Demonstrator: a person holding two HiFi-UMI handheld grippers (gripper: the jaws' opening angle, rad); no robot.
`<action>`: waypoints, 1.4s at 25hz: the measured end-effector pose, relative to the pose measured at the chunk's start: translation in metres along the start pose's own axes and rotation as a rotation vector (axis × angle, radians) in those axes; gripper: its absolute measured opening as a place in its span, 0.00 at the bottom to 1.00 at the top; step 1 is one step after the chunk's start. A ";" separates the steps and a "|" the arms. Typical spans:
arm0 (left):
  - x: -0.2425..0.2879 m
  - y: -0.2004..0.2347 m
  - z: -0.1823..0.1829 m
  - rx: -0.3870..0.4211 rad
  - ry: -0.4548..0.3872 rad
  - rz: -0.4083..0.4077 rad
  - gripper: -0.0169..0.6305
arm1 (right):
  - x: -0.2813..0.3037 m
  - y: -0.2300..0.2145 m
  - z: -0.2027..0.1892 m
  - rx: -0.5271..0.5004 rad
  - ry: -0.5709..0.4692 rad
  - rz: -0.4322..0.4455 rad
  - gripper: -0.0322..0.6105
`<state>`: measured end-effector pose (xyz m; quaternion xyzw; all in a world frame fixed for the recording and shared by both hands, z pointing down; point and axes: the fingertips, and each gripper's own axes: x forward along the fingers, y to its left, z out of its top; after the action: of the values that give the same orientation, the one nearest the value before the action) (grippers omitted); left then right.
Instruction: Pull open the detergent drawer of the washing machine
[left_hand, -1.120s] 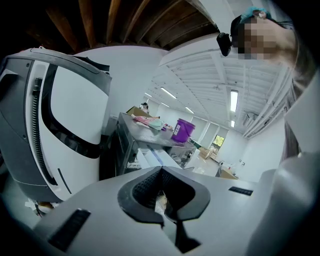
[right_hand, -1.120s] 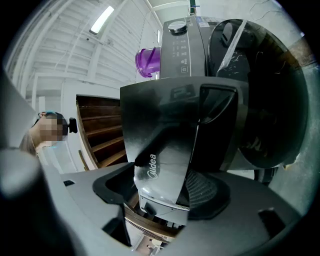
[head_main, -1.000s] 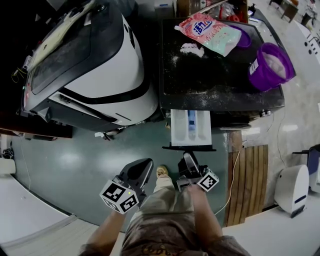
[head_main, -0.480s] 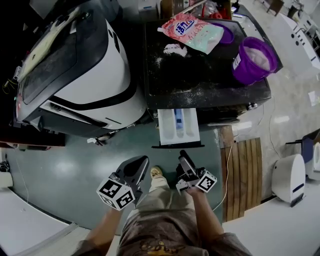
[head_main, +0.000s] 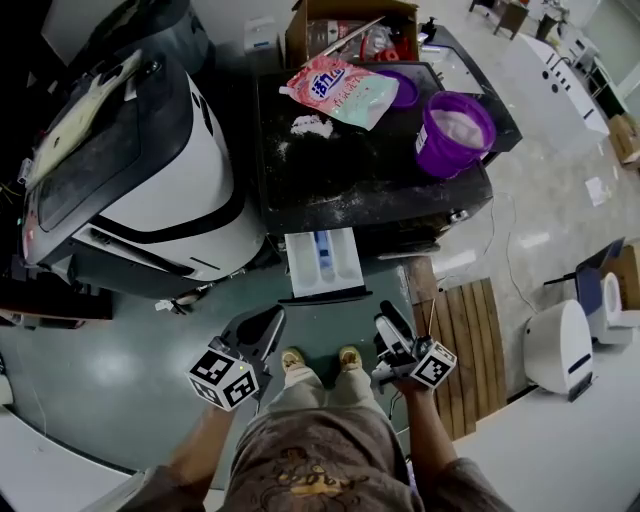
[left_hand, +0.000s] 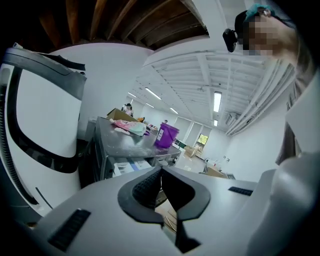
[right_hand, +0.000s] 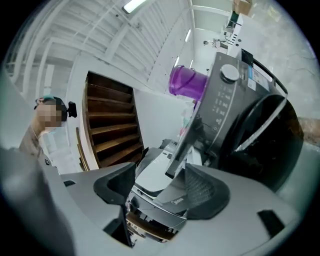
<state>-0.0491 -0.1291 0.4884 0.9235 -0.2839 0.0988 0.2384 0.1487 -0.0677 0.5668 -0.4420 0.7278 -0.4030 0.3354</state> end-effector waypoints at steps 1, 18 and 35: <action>0.001 -0.003 0.005 0.012 -0.003 -0.004 0.06 | 0.000 0.007 0.008 -0.023 0.006 -0.003 0.51; -0.005 -0.031 0.071 0.071 -0.089 -0.093 0.06 | 0.041 0.130 0.051 -0.356 0.135 0.004 0.35; -0.029 -0.006 0.049 0.158 -0.153 0.051 0.06 | 0.041 0.110 0.014 -0.763 0.202 -0.234 0.05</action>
<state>-0.0671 -0.1357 0.4348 0.9368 -0.3158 0.0562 0.1398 0.1038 -0.0781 0.4584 -0.5727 0.7990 -0.1811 0.0261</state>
